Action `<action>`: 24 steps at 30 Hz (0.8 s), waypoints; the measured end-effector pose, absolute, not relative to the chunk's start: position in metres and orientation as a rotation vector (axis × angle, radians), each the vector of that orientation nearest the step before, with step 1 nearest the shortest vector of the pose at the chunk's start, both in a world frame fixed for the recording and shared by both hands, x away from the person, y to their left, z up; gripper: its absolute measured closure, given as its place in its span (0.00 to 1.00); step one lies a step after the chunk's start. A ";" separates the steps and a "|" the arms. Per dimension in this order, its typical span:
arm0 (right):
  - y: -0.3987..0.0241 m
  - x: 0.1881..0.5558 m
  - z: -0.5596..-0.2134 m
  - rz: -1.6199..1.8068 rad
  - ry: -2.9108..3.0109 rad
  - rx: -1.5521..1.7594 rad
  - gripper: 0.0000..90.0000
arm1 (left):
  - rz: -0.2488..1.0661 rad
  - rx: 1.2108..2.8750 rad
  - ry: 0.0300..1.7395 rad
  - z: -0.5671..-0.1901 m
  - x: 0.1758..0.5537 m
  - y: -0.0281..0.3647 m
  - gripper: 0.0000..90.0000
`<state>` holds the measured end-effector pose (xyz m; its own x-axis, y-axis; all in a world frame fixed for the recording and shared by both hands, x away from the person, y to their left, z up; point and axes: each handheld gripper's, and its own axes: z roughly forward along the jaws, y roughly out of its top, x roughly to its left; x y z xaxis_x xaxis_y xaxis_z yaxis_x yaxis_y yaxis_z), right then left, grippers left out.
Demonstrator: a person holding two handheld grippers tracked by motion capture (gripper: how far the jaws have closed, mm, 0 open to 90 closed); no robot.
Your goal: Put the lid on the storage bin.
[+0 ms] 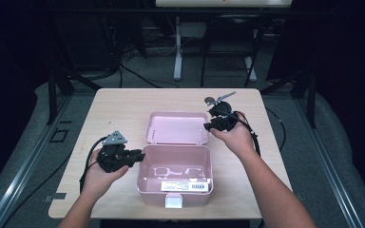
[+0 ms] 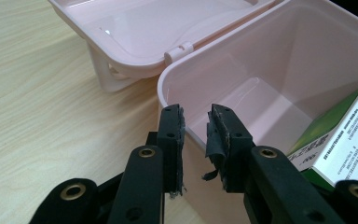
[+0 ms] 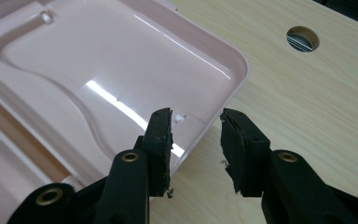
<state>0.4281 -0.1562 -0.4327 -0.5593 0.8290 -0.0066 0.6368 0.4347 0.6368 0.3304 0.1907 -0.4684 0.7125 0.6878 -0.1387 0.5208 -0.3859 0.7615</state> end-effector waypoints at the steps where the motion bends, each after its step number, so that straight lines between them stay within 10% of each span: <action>1: -0.157 0.430 -0.435 0.852 2.367 1.278 0.70 | 0.253 2.072 0.918 -0.469 0.330 0.191 0.83; 24: -0.157 0.457 -0.468 0.883 2.208 1.513 0.77 | 0.245 2.072 0.919 -0.469 0.330 0.191 0.83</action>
